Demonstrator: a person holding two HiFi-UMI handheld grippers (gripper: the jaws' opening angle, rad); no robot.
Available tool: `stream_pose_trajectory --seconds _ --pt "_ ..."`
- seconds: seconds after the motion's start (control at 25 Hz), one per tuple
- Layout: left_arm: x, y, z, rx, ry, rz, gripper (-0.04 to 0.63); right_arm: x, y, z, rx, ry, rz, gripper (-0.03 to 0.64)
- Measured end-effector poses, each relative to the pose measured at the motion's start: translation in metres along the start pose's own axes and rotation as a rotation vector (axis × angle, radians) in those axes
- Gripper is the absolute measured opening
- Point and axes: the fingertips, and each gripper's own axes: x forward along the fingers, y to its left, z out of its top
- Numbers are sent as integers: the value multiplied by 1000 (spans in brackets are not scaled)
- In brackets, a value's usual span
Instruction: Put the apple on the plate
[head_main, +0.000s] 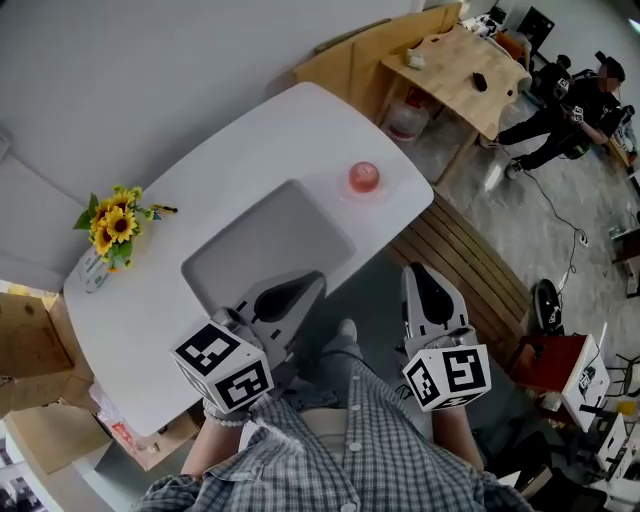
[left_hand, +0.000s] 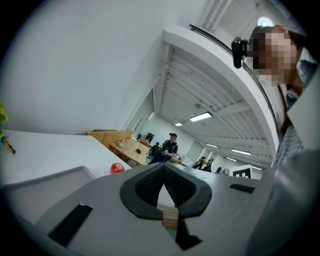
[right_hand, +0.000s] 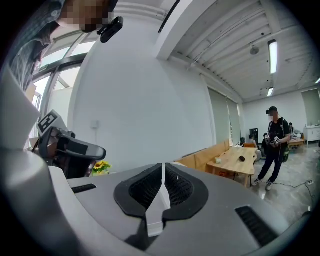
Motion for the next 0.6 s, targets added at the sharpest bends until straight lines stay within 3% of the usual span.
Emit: stream_pose_trajectory --seconds 0.6 --pt "83 12 20 -26 -85 179 11 67 -72 5 -36 37 193 31"
